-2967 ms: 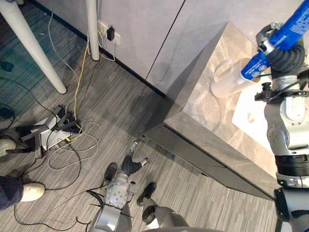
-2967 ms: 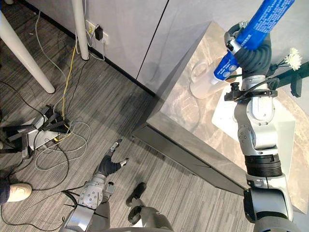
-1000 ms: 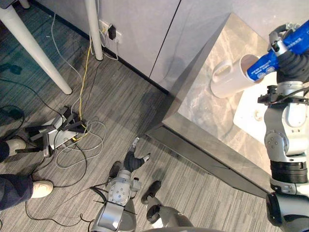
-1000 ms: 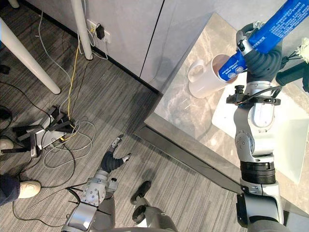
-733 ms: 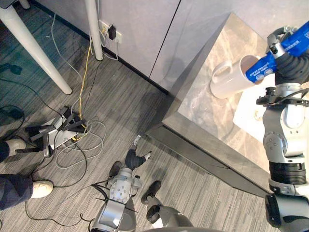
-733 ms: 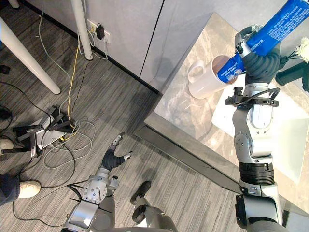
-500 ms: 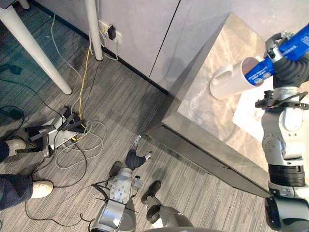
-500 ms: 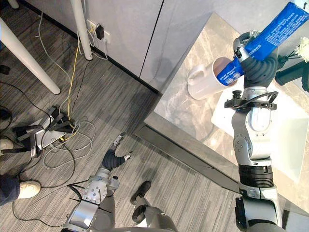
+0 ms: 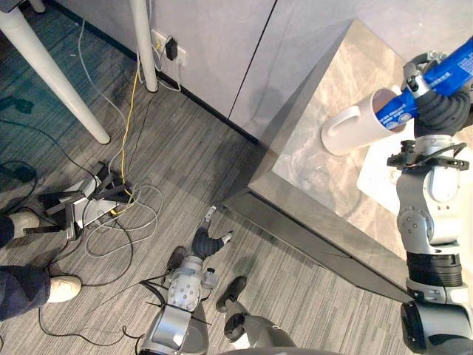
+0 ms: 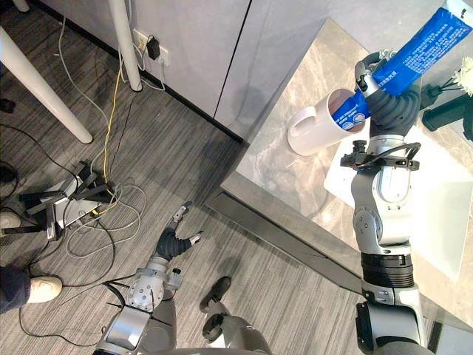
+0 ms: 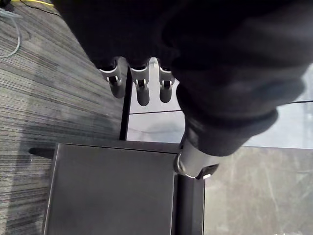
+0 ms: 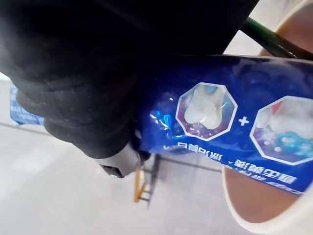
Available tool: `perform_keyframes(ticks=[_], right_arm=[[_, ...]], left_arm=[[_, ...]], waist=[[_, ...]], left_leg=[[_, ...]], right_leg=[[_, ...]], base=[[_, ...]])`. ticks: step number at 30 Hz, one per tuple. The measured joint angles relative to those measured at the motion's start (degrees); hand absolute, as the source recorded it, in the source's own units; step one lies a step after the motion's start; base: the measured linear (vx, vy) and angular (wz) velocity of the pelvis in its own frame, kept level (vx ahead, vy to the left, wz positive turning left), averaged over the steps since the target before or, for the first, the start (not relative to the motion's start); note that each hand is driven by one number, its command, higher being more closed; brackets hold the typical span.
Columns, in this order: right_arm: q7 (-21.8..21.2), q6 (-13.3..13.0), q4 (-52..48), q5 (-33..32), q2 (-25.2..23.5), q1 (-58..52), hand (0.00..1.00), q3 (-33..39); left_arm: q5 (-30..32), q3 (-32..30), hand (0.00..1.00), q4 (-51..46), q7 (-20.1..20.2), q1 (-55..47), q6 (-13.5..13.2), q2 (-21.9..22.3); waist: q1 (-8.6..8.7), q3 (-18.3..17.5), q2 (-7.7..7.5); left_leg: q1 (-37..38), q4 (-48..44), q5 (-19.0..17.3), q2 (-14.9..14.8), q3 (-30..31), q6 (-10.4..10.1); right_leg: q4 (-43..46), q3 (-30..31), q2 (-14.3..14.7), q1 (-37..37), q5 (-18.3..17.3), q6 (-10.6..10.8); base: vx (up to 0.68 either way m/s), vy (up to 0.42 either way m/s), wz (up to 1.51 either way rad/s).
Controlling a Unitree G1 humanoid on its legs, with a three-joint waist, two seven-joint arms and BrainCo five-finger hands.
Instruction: Organize washtable
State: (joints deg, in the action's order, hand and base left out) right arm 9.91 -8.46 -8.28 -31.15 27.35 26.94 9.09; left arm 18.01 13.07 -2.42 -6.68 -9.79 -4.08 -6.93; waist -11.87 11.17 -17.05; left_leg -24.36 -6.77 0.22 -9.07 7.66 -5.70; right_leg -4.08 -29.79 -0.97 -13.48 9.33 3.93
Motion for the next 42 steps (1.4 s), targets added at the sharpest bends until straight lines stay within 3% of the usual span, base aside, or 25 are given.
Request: perform_keyframes(ticks=[1, 24, 30, 33, 35, 36, 38, 39, 41, 42], right_arm=[[0.0, 0.0, 0.0, 0.2, 0.0, 0.0, 0.00, 0.0], [0.2, 0.2, -2.2, 0.3, 0.0, -0.4, 0.00, 1.0], [0.4, 0.2, -2.2, 0.1, 0.1, -0.5, 0.00, 3.1], [1.3, -0.2, -2.9, -0.4, 0.1, -0.5, 0.00, 7.5], [2.4, -1.1, -5.8, -1.0, 0.1, -1.1, 0.00, 11.1], [3.7, -3.7, -10.2, -0.9, 0.1, -2.7, 0.00, 14.8], [4.5, -5.4, -13.7, -0.9, 0.1, -4.6, 0.00, 17.3], [6.0, -8.1, -18.0, -0.2, -0.2, -8.2, 0.00, 21.7], [7.1, -9.8, -19.8, 0.3, -1.3, -10.2, 0.00, 24.5], [8.7, -11.0, -21.2, 1.2, -2.6, -11.7, 0.00, 26.4]], left_arm=[[0.0, 0.0, 0.00, 0.0, 0.0, 0.0, 0.0, 0.0], [-0.1, 0.0, 0.00, -0.5, -1.0, 0.0, 0.0, 0.0], [-0.3, 0.0, 0.00, -0.5, -1.0, -0.1, 0.5, 0.0], [-0.5, 0.0, 0.00, -0.5, -1.0, -0.4, 0.5, 0.0], [-0.4, 0.2, 0.00, -0.4, -0.9, -0.6, 0.5, 0.0], [-0.4, 0.3, 0.00, -0.1, -0.9, -1.2, 0.4, 0.1], [-0.4, 0.4, 0.00, 0.0, -0.9, -2.0, 0.4, 0.1], [0.0, 0.5, 0.00, 1.2, -0.9, -2.5, 0.4, 0.3], [0.3, 0.5, 0.00, 2.3, -1.0, -2.8, 0.3, 0.5], [0.6, 0.6, 0.00, 3.6, -1.0, -2.7, 0.2, 0.6]], waist=[[0.00, 0.0, 0.00], [0.17, -0.1, 0.12], [0.19, -2.0, 1.26], [0.42, -2.9, 2.42], [0.70, -4.4, 3.46], [1.05, -5.5, 4.74], [1.65, -6.9, 5.58], [2.03, -8.8, 6.66], [2.44, -10.3, 6.96], [3.55, -11.4, 6.95]], left_leg=[[0.0, 0.0, 0.0, 0.0, 0.0, 0.0], [0.4, -0.6, -0.1, -0.9, -0.1, -0.2], [0.7, -1.3, -0.4, -1.0, -0.8, -0.3], [2.9, -1.4, -0.9, -1.2, -1.9, -0.2], [3.8, -1.5, -1.6, -1.4, -2.7, -0.2], [5.8, -1.5, -2.4, -1.6, -3.6, 0.0], [6.7, -1.5, -2.6, -1.8, -4.3, -0.1], [8.7, -1.4, -3.2, -1.8, -5.8, 0.0], [9.8, -1.1, -3.5, -1.2, -6.5, 0.1], [10.3, -1.1, -3.7, -0.6, -7.2, 0.2]], right_leg=[[0.0, 0.0, 0.0, 0.0, 0.0, 0.0], [0.9, 0.0, 0.6, 0.1, 0.0, 0.0], [0.9, 0.3, 0.7, 0.4, 0.0, 0.0], [0.9, 1.3, 0.7, 2.1, 0.0, 0.0], [0.9, 1.8, 0.7, 2.7, 0.0, 0.0], [0.9, 2.5, 0.7, 4.1, 0.0, 0.0], [1.0, 3.3, 0.7, 4.6, 0.0, 0.0], [1.0, 4.0, 0.6, 5.8, -0.3, -0.4], [1.0, 4.7, 0.0, 6.3, -1.2, -1.3], [1.0, 5.0, -0.6, 6.7, -2.4, -1.3]], base=[[0.00, 0.000, 0.00], [0.00, 0.000, 0.00], [0.01, 0.011, -0.05], [0.02, 0.048, -0.13], [0.02, 0.057, -0.18], [0.03, 0.069, -0.19], [0.05, 0.069, -0.24], [0.06, 0.077, -0.33], [0.06, 0.067, -0.24], [0.06, 0.054, -0.16]])
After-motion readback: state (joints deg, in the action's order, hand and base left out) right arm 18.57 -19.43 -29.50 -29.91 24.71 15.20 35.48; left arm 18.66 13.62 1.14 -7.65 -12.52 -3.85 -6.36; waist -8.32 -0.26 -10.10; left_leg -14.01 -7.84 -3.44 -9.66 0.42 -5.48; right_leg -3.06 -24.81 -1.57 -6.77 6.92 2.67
